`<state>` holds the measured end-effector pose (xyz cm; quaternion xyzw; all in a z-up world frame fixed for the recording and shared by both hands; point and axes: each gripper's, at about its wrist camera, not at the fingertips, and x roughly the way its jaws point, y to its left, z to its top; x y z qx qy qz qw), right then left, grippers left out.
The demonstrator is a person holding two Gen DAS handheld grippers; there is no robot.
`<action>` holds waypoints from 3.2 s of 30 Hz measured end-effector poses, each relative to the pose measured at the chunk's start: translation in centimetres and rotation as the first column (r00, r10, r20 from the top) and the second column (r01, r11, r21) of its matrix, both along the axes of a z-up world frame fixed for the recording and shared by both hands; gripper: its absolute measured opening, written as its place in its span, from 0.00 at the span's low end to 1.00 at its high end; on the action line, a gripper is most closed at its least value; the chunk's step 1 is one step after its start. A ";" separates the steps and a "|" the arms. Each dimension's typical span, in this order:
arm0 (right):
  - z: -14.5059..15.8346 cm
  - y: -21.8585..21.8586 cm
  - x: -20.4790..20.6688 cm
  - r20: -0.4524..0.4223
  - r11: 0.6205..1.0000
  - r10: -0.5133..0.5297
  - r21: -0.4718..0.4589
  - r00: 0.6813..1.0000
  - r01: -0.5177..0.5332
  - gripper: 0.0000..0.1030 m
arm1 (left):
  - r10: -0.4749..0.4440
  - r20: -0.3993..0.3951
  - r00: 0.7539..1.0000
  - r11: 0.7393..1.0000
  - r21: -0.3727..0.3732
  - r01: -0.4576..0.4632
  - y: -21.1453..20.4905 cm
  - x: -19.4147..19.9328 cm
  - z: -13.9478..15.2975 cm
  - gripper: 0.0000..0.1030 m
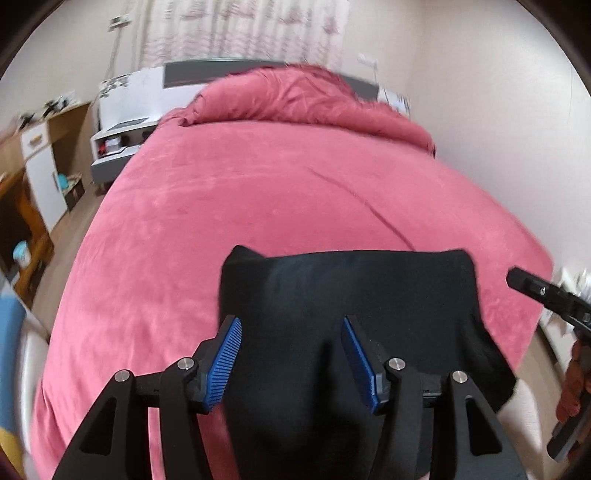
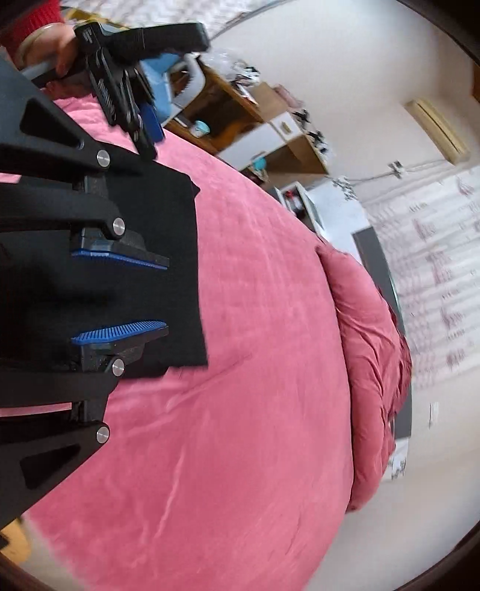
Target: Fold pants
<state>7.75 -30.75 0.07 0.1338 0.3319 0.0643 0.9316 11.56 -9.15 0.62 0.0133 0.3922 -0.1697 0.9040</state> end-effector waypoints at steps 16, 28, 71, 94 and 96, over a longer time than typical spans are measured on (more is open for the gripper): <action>-9.3 -2.0 8.1 -0.098 0.995 -0.069 -0.084 0.993 0.061 0.00 | -0.011 -0.073 0.997 0.987 0.158 0.023 -4.1 6.7 -5.3 0.55; -6.8 -1.9 5.0 -0.067 0.996 -0.086 -0.043 0.994 0.083 0.16 | 0.033 -0.046 0.998 0.988 0.154 -0.026 -3.0 4.3 -3.7 0.55; -14.3 -8.8 5.8 -0.335 0.892 0.166 0.451 0.927 0.003 0.79 | -0.331 -0.474 0.816 0.876 -0.475 0.079 5.1 4.4 -9.9 0.72; -6.9 -4.9 9.5 -0.128 0.924 0.158 0.368 0.979 -0.101 0.46 | -0.288 -0.248 0.925 0.911 -0.368 0.185 4.3 4.8 -1.6 0.46; -6.4 -4.5 11.0 -0.118 0.927 0.156 0.362 0.981 -0.104 0.46 | -0.266 -0.246 0.932 0.917 -0.363 0.166 4.4 6.0 -1.2 0.46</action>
